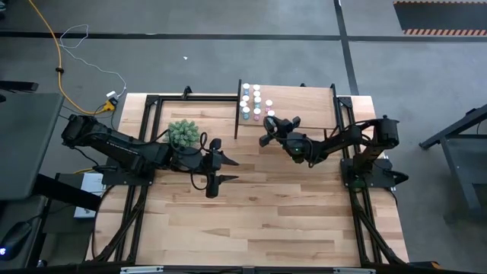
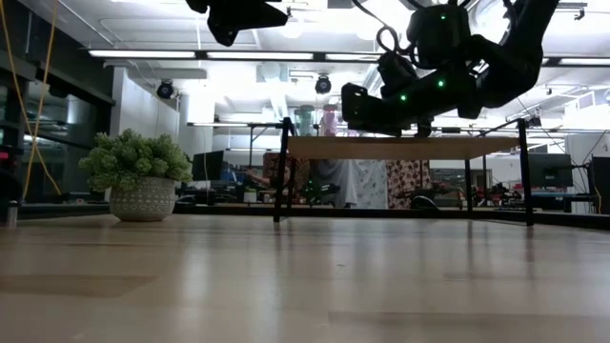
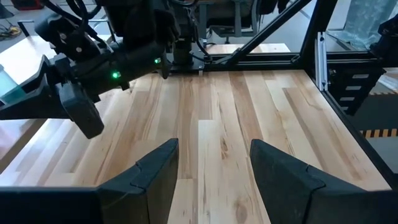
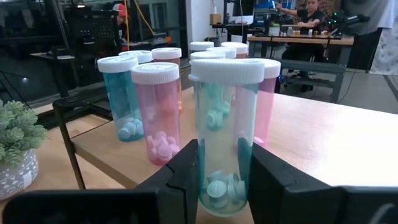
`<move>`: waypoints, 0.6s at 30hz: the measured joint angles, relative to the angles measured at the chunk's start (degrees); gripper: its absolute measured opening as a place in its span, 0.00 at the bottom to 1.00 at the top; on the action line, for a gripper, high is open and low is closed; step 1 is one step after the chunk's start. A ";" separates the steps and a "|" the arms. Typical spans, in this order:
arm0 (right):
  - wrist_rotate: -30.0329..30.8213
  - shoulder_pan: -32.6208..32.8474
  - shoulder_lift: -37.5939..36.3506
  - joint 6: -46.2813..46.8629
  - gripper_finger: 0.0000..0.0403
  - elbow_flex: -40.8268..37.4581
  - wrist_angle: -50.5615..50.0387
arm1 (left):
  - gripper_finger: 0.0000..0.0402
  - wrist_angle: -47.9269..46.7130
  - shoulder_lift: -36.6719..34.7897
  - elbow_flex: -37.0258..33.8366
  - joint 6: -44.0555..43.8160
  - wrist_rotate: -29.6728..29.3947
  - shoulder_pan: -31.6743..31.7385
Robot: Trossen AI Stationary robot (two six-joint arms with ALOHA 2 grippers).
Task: Pick and place medicine bottles onto shelf by color
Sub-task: Put the transparent blue medicine bottle on the shelf
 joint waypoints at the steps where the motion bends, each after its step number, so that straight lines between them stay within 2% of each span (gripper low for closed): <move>1: 0.00 0.00 0.00 -0.04 0.23 0.00 -0.17 | 0.47 0.00 0.00 0.00 -0.02 0.00 0.00; 18: -0.06 -0.02 0.05 -0.70 0.23 -0.05 -0.51 | 0.47 0.03 0.00 0.00 0.00 -0.07 0.00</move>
